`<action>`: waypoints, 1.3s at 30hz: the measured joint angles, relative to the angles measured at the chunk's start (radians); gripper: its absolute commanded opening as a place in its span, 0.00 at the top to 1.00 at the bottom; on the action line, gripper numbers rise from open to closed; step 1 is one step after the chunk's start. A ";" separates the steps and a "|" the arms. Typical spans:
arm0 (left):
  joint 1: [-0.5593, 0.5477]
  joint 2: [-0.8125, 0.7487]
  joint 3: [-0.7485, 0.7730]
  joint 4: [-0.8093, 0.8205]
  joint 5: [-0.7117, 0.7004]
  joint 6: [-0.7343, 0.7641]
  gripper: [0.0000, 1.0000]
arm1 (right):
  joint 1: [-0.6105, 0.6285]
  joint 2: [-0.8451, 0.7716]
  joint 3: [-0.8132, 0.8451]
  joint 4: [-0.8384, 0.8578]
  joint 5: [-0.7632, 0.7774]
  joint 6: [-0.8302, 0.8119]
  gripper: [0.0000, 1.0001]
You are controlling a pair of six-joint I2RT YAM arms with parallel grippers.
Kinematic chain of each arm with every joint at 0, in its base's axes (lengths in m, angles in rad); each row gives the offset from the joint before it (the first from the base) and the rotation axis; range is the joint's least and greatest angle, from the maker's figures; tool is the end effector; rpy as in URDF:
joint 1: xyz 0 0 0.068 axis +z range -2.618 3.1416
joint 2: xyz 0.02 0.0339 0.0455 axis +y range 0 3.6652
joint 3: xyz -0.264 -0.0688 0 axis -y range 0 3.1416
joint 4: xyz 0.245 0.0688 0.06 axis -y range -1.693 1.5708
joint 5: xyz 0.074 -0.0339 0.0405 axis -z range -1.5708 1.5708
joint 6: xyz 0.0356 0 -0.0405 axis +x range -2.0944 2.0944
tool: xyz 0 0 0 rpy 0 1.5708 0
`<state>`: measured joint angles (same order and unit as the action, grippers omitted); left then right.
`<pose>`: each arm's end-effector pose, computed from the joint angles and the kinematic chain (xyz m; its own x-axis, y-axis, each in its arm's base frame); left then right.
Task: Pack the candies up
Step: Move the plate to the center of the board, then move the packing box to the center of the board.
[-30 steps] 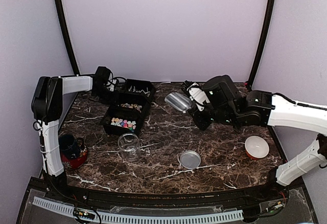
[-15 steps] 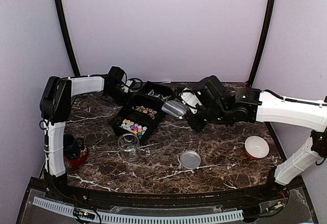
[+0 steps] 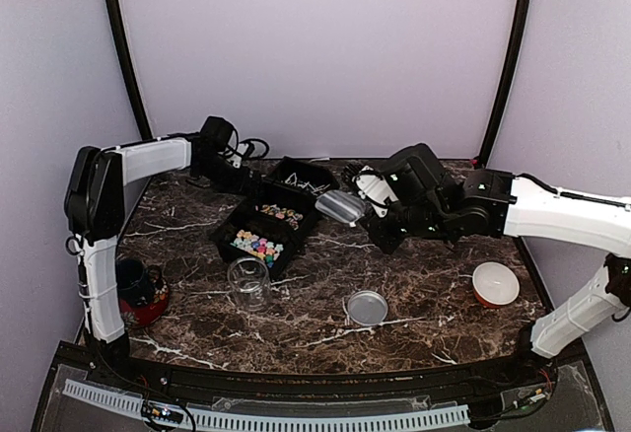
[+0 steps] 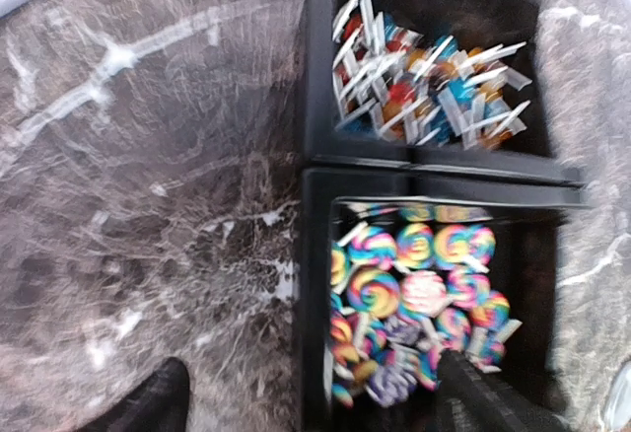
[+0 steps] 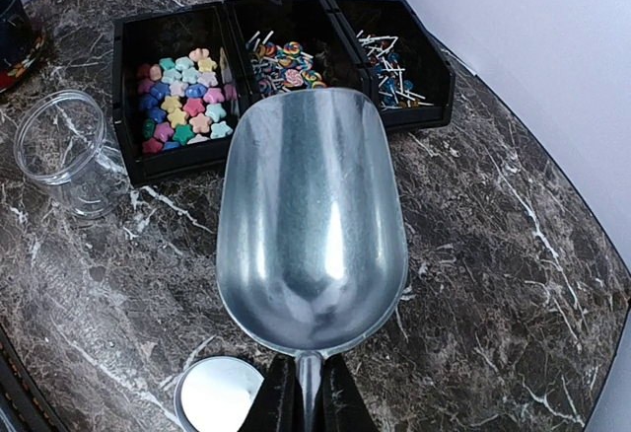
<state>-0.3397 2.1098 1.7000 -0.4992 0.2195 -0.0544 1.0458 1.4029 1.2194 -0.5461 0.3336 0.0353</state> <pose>0.4415 -0.1642 0.2117 -0.7673 0.2149 -0.6043 0.4103 0.8886 -0.2049 0.1644 0.2606 0.3163 -0.3584 -0.5523 -0.7527 -0.6831 0.7047 -0.1918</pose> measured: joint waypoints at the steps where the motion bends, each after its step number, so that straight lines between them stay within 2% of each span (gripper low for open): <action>1: 0.000 -0.036 -0.014 0.000 -0.004 -0.009 0.04 | 0.000 -0.011 -0.008 0.000 0.001 0.000 1.00; 5: -0.002 -0.256 -0.142 0.010 -0.016 -0.041 0.02 | -0.005 -0.042 -0.037 0.001 0.003 0.003 1.00; 9: -0.023 -0.544 -0.342 0.034 -0.022 -0.091 0.01 | -0.019 -0.074 -0.082 0.016 0.003 0.004 1.00; 12: -0.063 -0.684 -0.489 0.038 -0.019 -0.142 0.01 | -0.028 -0.089 -0.112 0.023 0.003 0.004 1.00; 15: -0.105 -0.771 -0.639 0.034 -0.004 -0.200 0.01 | -0.039 -0.096 -0.134 0.029 0.004 0.003 1.00; 20: -0.174 -0.880 -0.792 0.026 0.034 -0.300 0.01 | -0.048 -0.110 -0.171 0.044 0.010 0.003 1.00; 26: -0.299 -0.924 -0.818 0.034 0.050 -0.386 0.02 | -0.052 -0.111 -0.180 0.046 0.027 0.003 1.00; 34: -0.439 -0.843 -0.850 0.034 0.024 -0.448 0.01 | -0.052 -0.152 -0.197 0.053 0.055 0.004 1.00; 39: -0.484 -0.825 -0.850 0.041 -0.005 -0.460 0.02 | -0.052 -0.173 -0.207 0.057 0.068 0.008 1.00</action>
<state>-0.8242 1.2850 0.8505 -0.4580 0.2142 -0.5148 0.9939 1.2301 1.0126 -0.4889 0.4011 0.0433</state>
